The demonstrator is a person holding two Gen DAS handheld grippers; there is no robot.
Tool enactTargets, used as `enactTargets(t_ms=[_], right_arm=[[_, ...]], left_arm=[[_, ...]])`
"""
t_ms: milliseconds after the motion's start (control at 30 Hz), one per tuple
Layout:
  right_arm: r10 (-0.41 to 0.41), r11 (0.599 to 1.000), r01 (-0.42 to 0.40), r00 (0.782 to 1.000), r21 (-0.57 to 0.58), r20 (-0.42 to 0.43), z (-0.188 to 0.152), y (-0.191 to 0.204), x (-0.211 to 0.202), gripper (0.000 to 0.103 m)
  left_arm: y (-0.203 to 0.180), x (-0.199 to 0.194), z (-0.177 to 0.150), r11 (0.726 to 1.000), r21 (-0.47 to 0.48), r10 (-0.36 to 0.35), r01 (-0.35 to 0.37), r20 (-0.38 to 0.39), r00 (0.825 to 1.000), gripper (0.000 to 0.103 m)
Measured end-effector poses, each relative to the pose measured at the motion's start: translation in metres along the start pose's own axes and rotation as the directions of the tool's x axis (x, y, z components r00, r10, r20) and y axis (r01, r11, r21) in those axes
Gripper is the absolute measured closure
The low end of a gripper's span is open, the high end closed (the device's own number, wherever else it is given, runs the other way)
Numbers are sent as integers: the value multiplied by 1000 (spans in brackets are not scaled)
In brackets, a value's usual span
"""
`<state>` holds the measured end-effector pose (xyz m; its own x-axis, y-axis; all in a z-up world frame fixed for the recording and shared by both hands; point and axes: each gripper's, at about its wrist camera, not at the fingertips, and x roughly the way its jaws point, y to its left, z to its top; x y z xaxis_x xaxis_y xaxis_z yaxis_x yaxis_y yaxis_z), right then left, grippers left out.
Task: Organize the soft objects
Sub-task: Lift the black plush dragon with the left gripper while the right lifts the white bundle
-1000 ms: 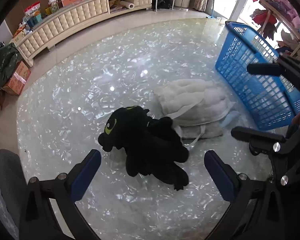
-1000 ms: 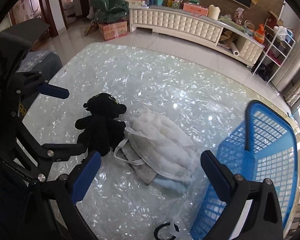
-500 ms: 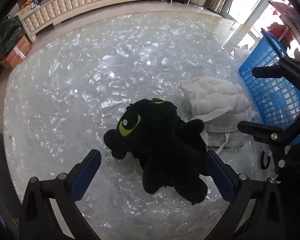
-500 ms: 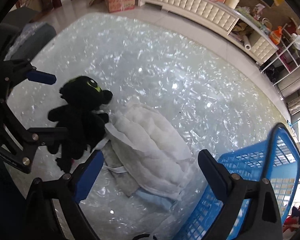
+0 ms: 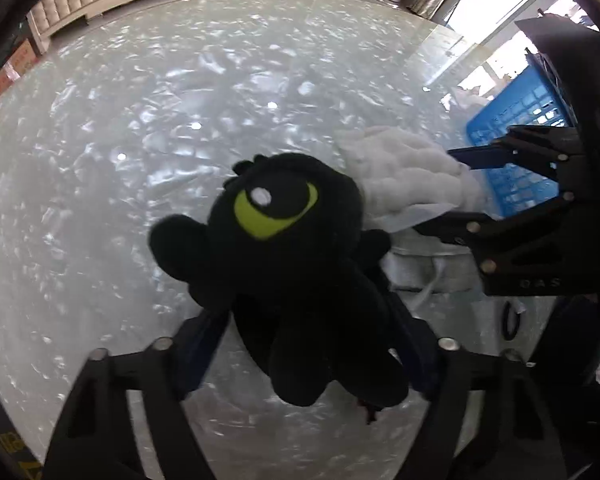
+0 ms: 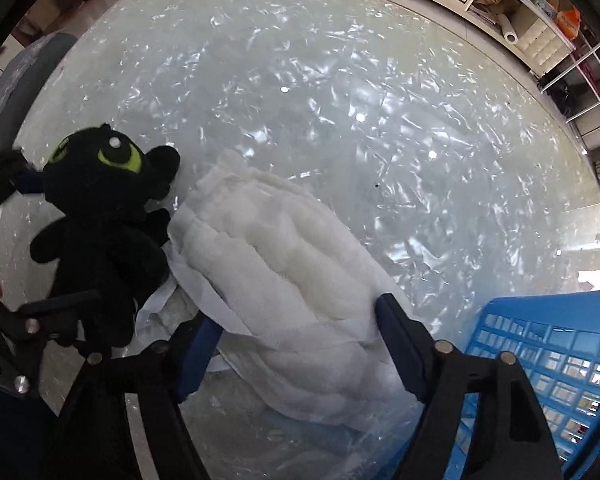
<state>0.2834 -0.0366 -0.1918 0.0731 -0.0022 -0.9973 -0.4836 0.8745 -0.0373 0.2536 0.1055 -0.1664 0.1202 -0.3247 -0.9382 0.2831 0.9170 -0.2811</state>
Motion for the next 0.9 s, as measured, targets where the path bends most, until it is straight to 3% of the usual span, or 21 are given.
enactTargets(t_ms=[67,133,200,300,633,900], right_arm=[[9,1000,-9,1000,-6,17,-2,2,-1,41],[8,1000,-8,999,-10,31,-4,3,-3,49],[6,1000,-5,999,-8,45,-6,2,-5,56],[-11,1000,11,997,8,75,-11,-2,-13,71],[-15,999,9,988,41,152,-28,-14,-45,75],[-16,999,9,974,34,226,-49,-11,-92,75]], left_arm=[[-6,-2,-1,1000,21,4,-4,7,1000,40],[-10,-3,-3,999,38,1,-2,15,1000,58],[-18,-4,-2,999,46,-24,23,13,1000,63],[-29,-2,-4,997,71,-4,3,14,1000,66],[-47,-12,-14,997,78,-12,10,15,1000,69],[-69,-65,-20,993,113,21,-32,95,995,69]])
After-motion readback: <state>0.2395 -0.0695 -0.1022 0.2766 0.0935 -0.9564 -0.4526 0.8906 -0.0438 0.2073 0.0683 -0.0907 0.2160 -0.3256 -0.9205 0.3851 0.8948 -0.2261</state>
